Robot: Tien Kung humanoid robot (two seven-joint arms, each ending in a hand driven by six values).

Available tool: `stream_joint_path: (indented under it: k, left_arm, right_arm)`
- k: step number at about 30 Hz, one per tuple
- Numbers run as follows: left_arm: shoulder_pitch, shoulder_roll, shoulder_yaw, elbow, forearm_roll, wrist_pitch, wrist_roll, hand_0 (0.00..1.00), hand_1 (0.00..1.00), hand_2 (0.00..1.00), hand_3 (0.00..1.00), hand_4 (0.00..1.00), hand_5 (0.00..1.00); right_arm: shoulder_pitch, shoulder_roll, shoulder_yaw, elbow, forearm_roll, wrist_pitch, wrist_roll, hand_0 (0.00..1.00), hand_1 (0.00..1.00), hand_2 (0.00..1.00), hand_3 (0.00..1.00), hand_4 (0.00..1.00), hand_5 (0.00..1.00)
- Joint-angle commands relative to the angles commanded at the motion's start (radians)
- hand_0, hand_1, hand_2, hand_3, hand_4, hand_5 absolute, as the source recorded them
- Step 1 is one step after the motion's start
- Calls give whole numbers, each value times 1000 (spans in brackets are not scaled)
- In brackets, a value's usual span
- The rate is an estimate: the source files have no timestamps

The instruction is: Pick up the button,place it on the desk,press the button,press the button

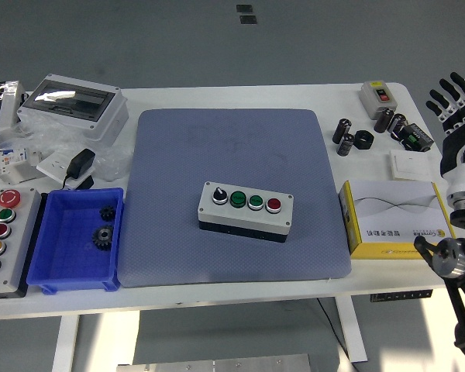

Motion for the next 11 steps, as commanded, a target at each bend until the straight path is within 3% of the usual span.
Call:
stream_joint_path:
  k: [11]
  left_arm:
    - [3,-6,-8,0,2,1,1,629,591,525,583,620,161]
  right_arm:
    - [-4,0,16,2,-1,-1,0,735,710,746,741,908,998]
